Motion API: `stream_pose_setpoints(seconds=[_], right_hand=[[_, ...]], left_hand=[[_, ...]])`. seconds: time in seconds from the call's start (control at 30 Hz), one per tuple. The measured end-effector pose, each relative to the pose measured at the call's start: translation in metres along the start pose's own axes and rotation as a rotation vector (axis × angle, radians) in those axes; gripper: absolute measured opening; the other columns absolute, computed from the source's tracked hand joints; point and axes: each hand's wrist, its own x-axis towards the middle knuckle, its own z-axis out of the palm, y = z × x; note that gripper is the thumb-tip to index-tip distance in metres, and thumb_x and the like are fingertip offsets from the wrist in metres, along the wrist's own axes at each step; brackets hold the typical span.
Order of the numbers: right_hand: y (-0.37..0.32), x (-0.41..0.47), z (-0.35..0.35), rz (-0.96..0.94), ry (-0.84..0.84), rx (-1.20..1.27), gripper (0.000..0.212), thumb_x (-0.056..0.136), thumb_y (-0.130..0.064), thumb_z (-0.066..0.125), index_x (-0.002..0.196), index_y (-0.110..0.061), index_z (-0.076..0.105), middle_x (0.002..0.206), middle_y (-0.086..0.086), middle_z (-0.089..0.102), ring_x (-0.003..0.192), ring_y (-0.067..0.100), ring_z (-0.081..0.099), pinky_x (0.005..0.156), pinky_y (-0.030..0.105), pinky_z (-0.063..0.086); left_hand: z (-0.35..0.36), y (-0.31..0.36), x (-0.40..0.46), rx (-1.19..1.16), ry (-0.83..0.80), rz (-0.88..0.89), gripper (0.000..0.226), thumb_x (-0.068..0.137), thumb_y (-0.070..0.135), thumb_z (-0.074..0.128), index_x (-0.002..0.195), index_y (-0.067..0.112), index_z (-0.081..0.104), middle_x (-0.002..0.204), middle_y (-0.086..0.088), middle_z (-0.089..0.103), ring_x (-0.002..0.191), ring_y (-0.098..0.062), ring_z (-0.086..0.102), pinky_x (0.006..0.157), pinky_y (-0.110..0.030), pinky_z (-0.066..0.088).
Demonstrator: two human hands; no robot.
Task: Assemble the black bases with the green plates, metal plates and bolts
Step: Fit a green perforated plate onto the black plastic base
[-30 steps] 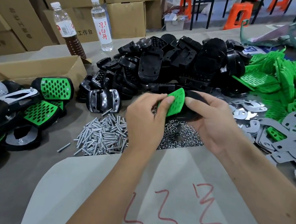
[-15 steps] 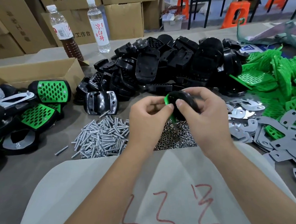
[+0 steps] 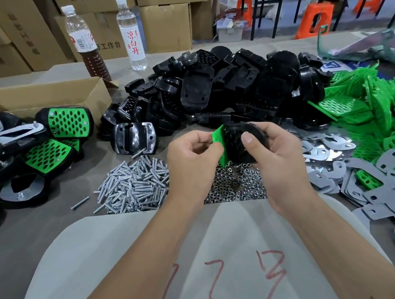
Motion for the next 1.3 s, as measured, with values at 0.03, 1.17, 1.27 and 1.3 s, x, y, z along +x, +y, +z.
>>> stream_pose_setpoints(seconds=[0.03,1.17,1.27,1.3], right_hand=[[0.0,0.0,0.001,-0.019,-0.001,-0.02,0.012,0.098,-0.007,0.066,0.105,-0.015,0.073,0.103,0.016,0.077,0.091,0.021,0.07,0.091,0.048,0.059],[-0.001,0.005,-0.008,-0.112,0.135,-0.067,0.008,0.08,-0.024,0.079,0.085,-0.022,0.074,0.074,-0.007,0.073,0.068,0.012,0.067,0.065,0.037,0.06],[-0.002,0.006,-0.008,-0.051,0.061,0.027,0.004,0.08,-0.024,0.078,0.085,-0.025,0.078,0.079,-0.001,0.074,0.076,0.017,0.07,0.071,0.043,0.062],[-0.003,0.007,-0.009,-0.015,0.033,0.079,0.005,0.081,-0.022,0.077,0.085,-0.025,0.078,0.08,0.001,0.074,0.078,0.018,0.071,0.07,0.044,0.063]], left_hand=[[0.001,0.0,-0.001,0.016,0.004,0.032,0.012,0.075,0.015,0.069,0.08,0.015,0.079,0.075,-0.008,0.077,0.067,-0.017,0.066,0.064,-0.034,0.055],[-0.009,-0.005,0.007,0.123,0.094,0.078,0.012,0.087,0.028,0.084,0.088,0.019,0.076,0.084,0.001,0.076,0.082,-0.011,0.071,0.08,-0.041,0.061],[-0.018,-0.003,0.015,-0.036,-0.051,-0.162,0.032,0.086,0.027,0.083,0.115,0.02,0.073,0.103,0.001,0.079,0.098,-0.015,0.075,0.081,-0.035,0.062],[-0.022,-0.001,0.016,-0.124,-0.149,-0.247,0.034,0.085,0.029,0.081,0.116,0.017,0.074,0.104,-0.001,0.08,0.098,-0.017,0.076,0.079,-0.035,0.062]])
